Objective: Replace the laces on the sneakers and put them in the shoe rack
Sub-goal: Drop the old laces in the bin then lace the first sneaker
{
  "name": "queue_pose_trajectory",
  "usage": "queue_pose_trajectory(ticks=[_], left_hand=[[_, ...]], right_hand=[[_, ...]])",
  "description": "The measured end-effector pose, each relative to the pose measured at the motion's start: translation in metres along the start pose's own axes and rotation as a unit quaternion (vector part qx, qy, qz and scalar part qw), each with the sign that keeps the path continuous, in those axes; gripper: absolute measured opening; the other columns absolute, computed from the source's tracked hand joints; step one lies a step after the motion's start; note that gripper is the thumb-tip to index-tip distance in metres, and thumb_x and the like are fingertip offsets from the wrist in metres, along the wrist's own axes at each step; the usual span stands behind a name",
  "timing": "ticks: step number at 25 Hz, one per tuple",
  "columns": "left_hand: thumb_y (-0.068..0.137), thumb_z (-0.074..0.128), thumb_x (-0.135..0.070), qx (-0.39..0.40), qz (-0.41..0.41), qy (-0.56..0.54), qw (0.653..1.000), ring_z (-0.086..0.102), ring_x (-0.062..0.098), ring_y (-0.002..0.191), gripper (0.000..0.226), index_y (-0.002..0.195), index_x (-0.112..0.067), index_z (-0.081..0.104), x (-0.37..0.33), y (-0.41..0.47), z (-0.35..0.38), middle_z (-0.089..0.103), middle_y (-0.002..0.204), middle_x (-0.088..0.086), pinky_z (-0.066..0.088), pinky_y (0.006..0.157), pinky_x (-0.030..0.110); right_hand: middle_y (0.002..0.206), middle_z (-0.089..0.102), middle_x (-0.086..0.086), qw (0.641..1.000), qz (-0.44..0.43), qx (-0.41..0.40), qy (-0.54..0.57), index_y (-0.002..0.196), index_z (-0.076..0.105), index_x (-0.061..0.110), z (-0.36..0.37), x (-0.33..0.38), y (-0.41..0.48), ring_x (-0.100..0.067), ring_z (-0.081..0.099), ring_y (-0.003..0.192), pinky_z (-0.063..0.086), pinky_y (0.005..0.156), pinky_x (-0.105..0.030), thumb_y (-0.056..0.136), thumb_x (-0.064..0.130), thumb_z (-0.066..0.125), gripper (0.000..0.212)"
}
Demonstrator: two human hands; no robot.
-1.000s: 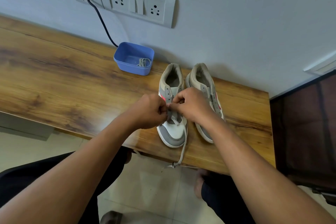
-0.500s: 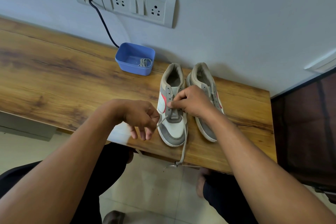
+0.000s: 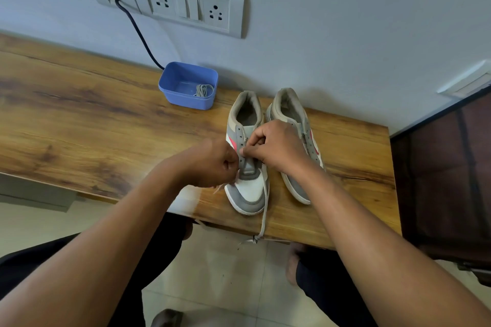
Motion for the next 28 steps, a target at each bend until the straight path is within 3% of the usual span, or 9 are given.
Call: queue_pose_trajectory(ticks=[5,8,11,13,16,19,22,26,28], left_hand=[[0.094,0.066,-0.015,0.143,-0.101,-0.119,0.977,0.075,0.023,0.075,0.018,0.083,-0.006,0.077,0.012,-0.010,0.008,0.077,0.078,0.008,0.063,0.069,0.031],[0.095,0.066,-0.039,0.091,-0.095,-0.065,0.989,0.072,0.014,0.062,0.034,0.076,-0.012,0.076,0.008,-0.003,0.014,0.075,0.067,0.002,0.062,0.066,0.031],[0.095,0.059,-0.021,0.057,-0.054,0.001,0.997,0.071,0.011,0.060,0.032,0.067,-0.017,0.073,0.001,-0.001,0.013,0.074,0.065,0.000,0.061,0.072,0.034],[0.095,0.057,-0.014,0.142,-0.076,-0.044,0.986,0.072,0.015,0.063,0.030,0.071,-0.010,0.074,0.000,-0.007,0.016,0.076,0.071,0.008,0.063,0.074,0.033],[0.098,0.062,-0.027,0.230,-0.117,-0.065,0.964,0.072,0.017,0.067,0.031,0.079,-0.008,0.077,0.000,-0.016,0.022,0.077,0.077,0.011,0.062,0.072,0.029],[0.095,0.064,-0.049,0.126,-0.122,-0.019,0.984,0.072,0.012,0.060,0.044,0.076,-0.012,0.077,0.003,-0.007,0.019,0.076,0.070,0.003,0.060,0.067,0.028],[0.097,0.061,-0.031,0.015,-0.059,0.047,0.997,0.067,0.008,0.055,0.032,0.074,-0.013,0.074,-0.001,-0.002,0.008,0.074,0.068,0.001,0.058,0.068,0.030],[0.098,0.063,-0.027,0.224,-0.095,-0.035,0.969,0.071,0.016,0.062,0.028,0.081,-0.008,0.075,-0.003,-0.014,0.024,0.076,0.072,0.004,0.064,0.075,0.034],[0.097,0.065,-0.037,0.238,-0.119,-0.032,0.963,0.072,0.017,0.063,0.034,0.082,-0.008,0.076,-0.001,-0.015,0.029,0.077,0.075,0.006,0.063,0.072,0.033]], right_hand=[[0.060,0.067,0.014,1.000,0.016,-0.007,-0.001,0.061,0.068,0.033,0.007,0.000,-0.001,-0.005,0.067,0.062,0.059,0.067,-0.033,0.080,0.029,0.088,0.028],[0.060,0.066,0.014,1.000,0.011,-0.009,-0.002,0.060,0.067,0.034,0.008,0.001,0.000,-0.005,0.066,0.063,0.059,0.069,-0.033,0.080,0.029,0.087,0.028],[0.061,0.067,0.014,1.000,0.009,-0.015,-0.007,0.062,0.068,0.033,0.010,0.001,-0.001,-0.005,0.067,0.064,0.061,0.071,-0.034,0.081,0.029,0.086,0.027],[0.062,0.069,0.013,1.000,0.011,-0.016,-0.010,0.063,0.071,0.030,0.011,0.002,-0.002,-0.005,0.069,0.064,0.063,0.072,-0.037,0.081,0.028,0.086,0.024],[0.063,0.070,0.013,1.000,0.018,0.002,-0.004,0.066,0.074,0.029,0.011,0.003,-0.002,-0.003,0.069,0.063,0.063,0.071,-0.035,0.083,0.027,0.086,0.021],[0.064,0.069,0.012,1.000,0.009,0.023,0.000,0.072,0.076,0.027,0.009,0.004,-0.002,-0.004,0.067,0.064,0.057,0.067,-0.029,0.084,0.026,0.086,0.016],[0.065,0.069,0.011,1.000,0.007,0.011,-0.009,0.069,0.072,0.030,0.010,0.004,-0.002,-0.004,0.066,0.063,0.057,0.067,-0.029,0.084,0.028,0.086,0.020],[0.065,0.070,0.013,1.000,0.015,0.005,0.000,0.065,0.069,0.032,0.011,0.002,-0.004,-0.001,0.067,0.062,0.056,0.066,-0.026,0.083,0.027,0.087,0.026],[0.065,0.069,0.013,1.000,0.015,0.007,0.004,0.065,0.069,0.032,0.012,0.002,-0.004,-0.001,0.067,0.064,0.055,0.066,-0.026,0.083,0.026,0.087,0.026]])
Point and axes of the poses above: each hand's wrist, its own y-axis towards the middle knuckle, its own z-axis out of the palm, x = y × z, the point moved 5 cm from there along y, towards the middle knuckle
